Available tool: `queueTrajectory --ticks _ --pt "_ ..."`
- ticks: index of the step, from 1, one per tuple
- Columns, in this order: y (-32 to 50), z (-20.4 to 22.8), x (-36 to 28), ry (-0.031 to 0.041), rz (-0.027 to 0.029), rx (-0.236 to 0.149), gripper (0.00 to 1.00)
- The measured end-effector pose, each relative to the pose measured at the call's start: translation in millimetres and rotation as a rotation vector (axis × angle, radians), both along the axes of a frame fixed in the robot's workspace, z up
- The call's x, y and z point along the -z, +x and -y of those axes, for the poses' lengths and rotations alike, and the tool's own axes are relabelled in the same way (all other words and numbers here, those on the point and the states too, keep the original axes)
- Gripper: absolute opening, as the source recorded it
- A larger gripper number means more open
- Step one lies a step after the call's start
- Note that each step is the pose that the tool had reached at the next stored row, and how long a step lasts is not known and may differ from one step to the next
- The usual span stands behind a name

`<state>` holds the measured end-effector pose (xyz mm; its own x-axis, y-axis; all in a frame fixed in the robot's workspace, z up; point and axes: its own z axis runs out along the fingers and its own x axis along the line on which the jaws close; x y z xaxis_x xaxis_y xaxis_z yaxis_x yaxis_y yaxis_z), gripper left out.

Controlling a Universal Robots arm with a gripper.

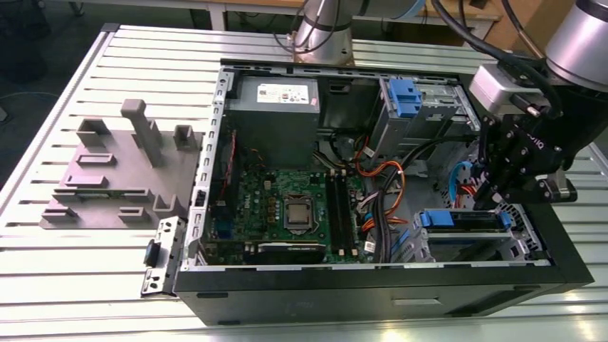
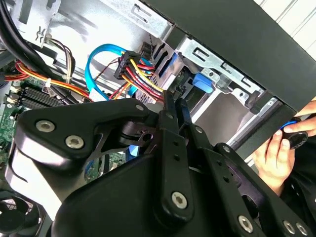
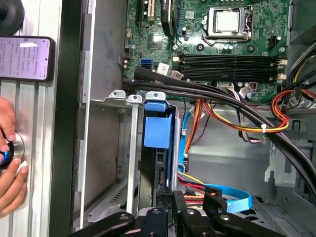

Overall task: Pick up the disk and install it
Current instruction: 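Insert the first disk wire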

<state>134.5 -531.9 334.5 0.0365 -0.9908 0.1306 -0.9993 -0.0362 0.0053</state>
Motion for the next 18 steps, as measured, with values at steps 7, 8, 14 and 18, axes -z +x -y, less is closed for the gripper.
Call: queueTrajectory --ticks 7,8,14,18 --pt "-0.1 4.5 0.9 0.002 0.0 0.014 0.17" --pt "-0.1 4.8 0.9 0.003 0.0 0.014 0.17" --pt "0.0 7.3 0.9 0.0057 0.0 0.014 0.17" --pt "-0.1 7.4 1.3 0.0061 0.0002 0.014 0.17"
